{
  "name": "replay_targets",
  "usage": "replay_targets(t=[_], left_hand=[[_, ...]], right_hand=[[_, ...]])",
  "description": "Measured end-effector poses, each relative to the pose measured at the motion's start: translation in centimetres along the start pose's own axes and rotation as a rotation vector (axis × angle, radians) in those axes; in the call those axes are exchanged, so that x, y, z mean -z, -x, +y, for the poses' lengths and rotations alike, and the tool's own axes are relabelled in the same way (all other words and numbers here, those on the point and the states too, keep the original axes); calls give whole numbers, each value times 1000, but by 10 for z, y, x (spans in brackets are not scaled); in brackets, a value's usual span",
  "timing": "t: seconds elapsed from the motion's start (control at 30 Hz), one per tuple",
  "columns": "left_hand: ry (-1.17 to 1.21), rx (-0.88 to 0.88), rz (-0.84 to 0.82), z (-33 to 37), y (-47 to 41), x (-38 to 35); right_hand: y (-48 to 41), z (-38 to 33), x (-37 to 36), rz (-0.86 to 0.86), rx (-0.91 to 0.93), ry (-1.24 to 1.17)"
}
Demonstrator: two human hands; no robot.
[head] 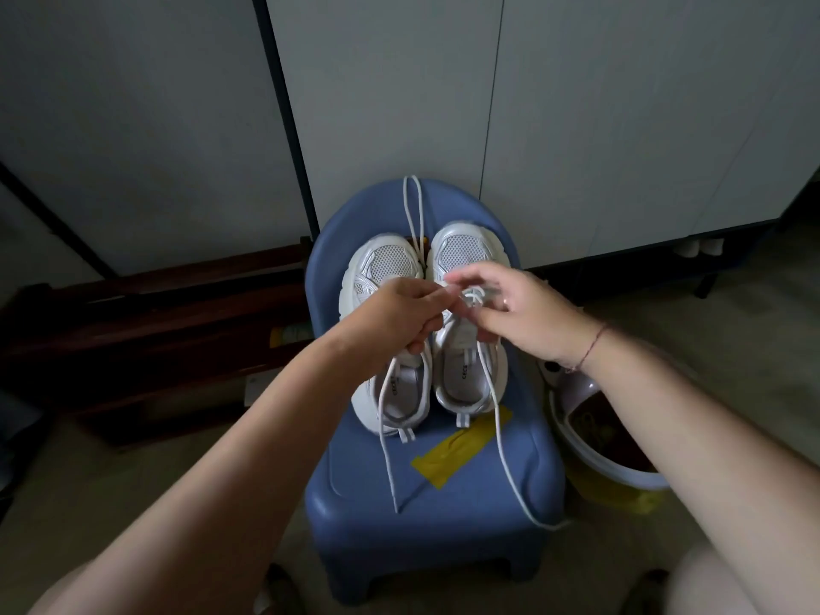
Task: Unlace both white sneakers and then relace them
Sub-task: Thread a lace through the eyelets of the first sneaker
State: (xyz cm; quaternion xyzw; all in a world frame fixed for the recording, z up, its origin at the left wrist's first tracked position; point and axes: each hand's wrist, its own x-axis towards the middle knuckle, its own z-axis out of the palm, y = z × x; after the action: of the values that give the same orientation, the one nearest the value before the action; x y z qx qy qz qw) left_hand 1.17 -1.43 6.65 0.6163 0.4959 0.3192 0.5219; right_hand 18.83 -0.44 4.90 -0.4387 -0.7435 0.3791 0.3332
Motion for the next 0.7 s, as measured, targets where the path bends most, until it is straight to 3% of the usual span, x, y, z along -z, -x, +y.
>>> replay_targets(t=[0.1, 0.17, 0.27, 0.33, 0.43, 0.57, 0.63, 0.7], left_hand=[[13, -3, 4, 3, 0, 6], [34, -4, 17, 4, 0, 16], [90, -5, 40, 3, 0, 26], [85, -2, 46, 1, -1, 28], [1, -10, 41, -5, -5, 25], [-58, -25, 19, -5, -7, 18], [-47, -24, -12, -4, -7, 15], [-46, -23, -30, -3, -6, 15]], right_hand=[[0, -3, -1, 21, 18, 0], [-4, 6, 9, 218, -62, -78], [-10, 18, 20, 514, -292, -471], [-13, 25, 20, 598, -419, -446], [-13, 19, 13, 574, -269, -37], [-6, -8, -12, 103, 18, 47], [-4, -11, -18, 109, 54, 120], [-7, -6, -7, 266, 34, 144]])
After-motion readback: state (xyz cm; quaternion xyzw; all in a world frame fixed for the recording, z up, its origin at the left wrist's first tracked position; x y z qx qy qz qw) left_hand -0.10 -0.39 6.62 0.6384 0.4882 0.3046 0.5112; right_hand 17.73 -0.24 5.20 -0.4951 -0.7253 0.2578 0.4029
